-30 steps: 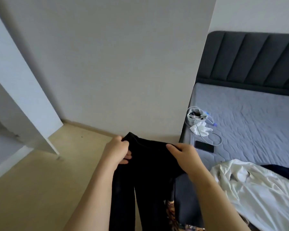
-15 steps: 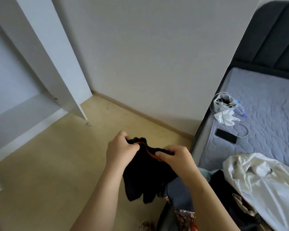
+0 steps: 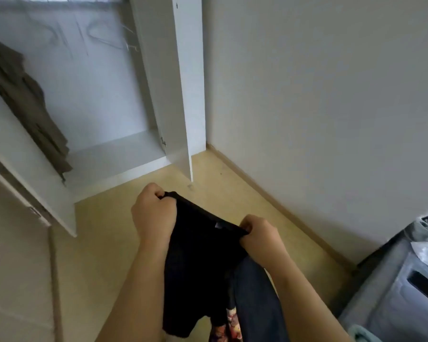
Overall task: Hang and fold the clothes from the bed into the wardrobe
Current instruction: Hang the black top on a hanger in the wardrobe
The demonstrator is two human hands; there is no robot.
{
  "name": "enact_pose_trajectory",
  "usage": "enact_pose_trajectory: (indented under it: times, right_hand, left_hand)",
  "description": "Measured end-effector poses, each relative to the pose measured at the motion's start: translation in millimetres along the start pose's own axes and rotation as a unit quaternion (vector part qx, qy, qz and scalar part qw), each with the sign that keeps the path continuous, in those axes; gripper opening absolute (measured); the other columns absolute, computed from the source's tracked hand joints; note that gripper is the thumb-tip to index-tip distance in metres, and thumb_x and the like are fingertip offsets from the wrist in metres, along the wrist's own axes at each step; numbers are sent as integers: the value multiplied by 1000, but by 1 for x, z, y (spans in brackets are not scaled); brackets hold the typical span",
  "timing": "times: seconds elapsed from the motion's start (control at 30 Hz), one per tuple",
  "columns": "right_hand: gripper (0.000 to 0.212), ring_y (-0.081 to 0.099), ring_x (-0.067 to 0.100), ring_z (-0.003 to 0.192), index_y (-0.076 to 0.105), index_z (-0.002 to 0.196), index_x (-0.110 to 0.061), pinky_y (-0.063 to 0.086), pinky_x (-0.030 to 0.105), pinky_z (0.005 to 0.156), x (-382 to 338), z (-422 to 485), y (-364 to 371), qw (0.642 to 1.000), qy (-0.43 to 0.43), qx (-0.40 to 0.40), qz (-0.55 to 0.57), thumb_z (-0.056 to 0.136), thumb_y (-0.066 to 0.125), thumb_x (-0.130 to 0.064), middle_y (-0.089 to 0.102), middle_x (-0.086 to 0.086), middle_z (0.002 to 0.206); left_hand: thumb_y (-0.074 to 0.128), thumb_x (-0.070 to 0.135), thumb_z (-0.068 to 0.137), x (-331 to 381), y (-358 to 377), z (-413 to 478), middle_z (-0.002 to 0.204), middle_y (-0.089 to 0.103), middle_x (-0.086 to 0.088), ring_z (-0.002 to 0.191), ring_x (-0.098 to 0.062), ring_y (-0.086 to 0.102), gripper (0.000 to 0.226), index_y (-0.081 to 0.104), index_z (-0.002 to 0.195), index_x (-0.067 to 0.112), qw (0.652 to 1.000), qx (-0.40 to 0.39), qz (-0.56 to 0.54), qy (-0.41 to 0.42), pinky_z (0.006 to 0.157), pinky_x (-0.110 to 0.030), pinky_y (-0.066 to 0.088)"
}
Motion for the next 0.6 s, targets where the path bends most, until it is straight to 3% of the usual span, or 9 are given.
enact_pose_trajectory:
  times: [0.23,0.4,0.5,0.6]
  right_hand:
    - [22,58,25,84,52,91,-21,50,32,65,-108,99,50,1000,0,25,-10,81,43,-4,54,4,99]
    - [29,53,17,67,63,90,-17,41,24,53,-182,160,90,988,-4,84,131,80,45,3,64,9,94]
    - [31,56,11,44,63,86,-10,42,18,35,-208,181,108,923,57,110,365,81,42,12,59,7,71]
    - [33,57,18,56,61,85,-10,47,18,41,-231,213,123,833,117,93,532,82,41,17,59,10,76]
  left_hand:
    - [41,-4,77,-7,-77,147,67,43,3,58,-11,40,23,41,69,18,991,126,-23,-34,52,-27,30]
    - [39,-4,79,-25,-118,233,70,45,-1,60,-18,46,25,41,77,21,980,180,-51,-66,50,-29,36]
    - [43,0,86,-33,-126,266,79,48,-3,69,-20,53,23,41,99,19,964,194,-144,-111,63,-38,53]
    - [41,-1,89,-48,-125,303,106,53,-12,91,-29,59,36,47,108,28,942,169,-246,-155,71,-42,57]
Point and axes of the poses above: each hand's wrist, its own z-axis towards the middle knuckle, its own y-axis out of the palm, x = y × z, the point moved 1 cm from there along z, towards the middle knuckle
